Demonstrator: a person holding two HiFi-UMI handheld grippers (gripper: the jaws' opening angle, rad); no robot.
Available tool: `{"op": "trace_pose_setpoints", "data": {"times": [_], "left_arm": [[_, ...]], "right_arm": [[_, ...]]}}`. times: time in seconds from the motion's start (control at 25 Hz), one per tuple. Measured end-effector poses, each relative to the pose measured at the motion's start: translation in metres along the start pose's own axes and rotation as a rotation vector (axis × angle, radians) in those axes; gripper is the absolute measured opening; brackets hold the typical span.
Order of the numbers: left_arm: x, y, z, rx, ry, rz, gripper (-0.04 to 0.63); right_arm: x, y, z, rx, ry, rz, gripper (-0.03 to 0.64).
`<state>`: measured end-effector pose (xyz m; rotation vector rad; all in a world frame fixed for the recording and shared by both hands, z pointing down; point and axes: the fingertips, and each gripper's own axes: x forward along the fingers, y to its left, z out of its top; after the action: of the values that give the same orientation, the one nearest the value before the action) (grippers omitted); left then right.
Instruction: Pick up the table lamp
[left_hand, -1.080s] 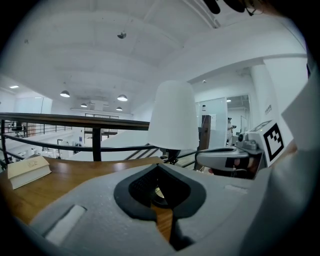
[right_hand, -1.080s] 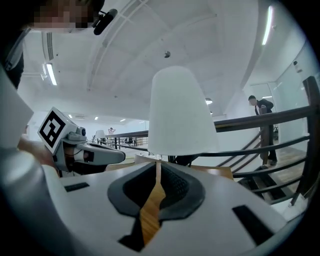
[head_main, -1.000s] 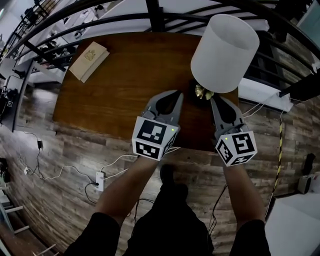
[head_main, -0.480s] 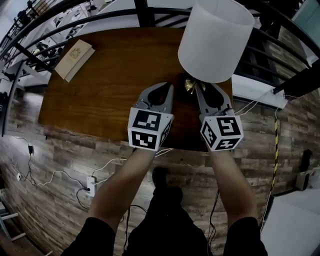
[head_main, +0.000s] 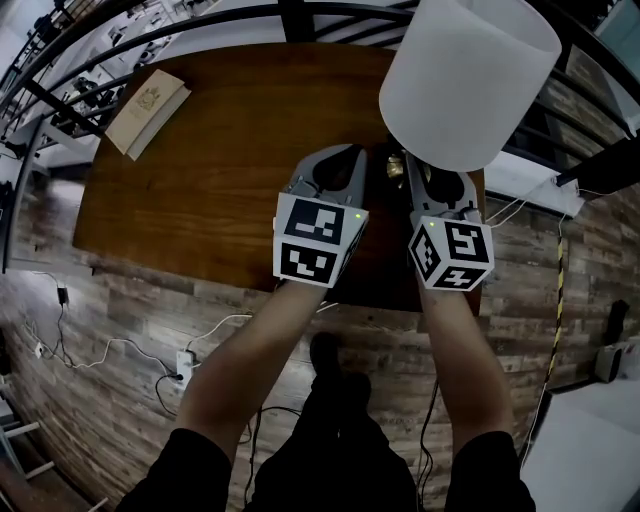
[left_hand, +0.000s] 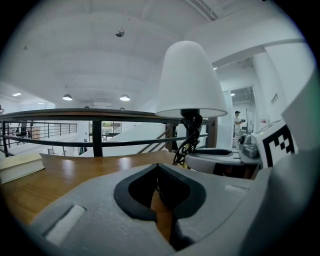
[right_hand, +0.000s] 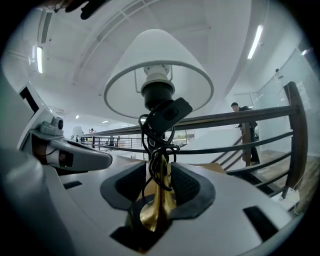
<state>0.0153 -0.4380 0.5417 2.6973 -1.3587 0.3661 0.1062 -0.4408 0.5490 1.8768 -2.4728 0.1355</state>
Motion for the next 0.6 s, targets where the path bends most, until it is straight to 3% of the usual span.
{"op": "trace_pose_setpoints", "data": {"times": [0.6], "left_arm": [[0.007, 0.037, -0.009, -0.028, 0.018, 0.020, 0.008]], "right_arm": [[0.034, 0.001, 0.009, -0.003, -0.076, -0.031, 0.147]]}}
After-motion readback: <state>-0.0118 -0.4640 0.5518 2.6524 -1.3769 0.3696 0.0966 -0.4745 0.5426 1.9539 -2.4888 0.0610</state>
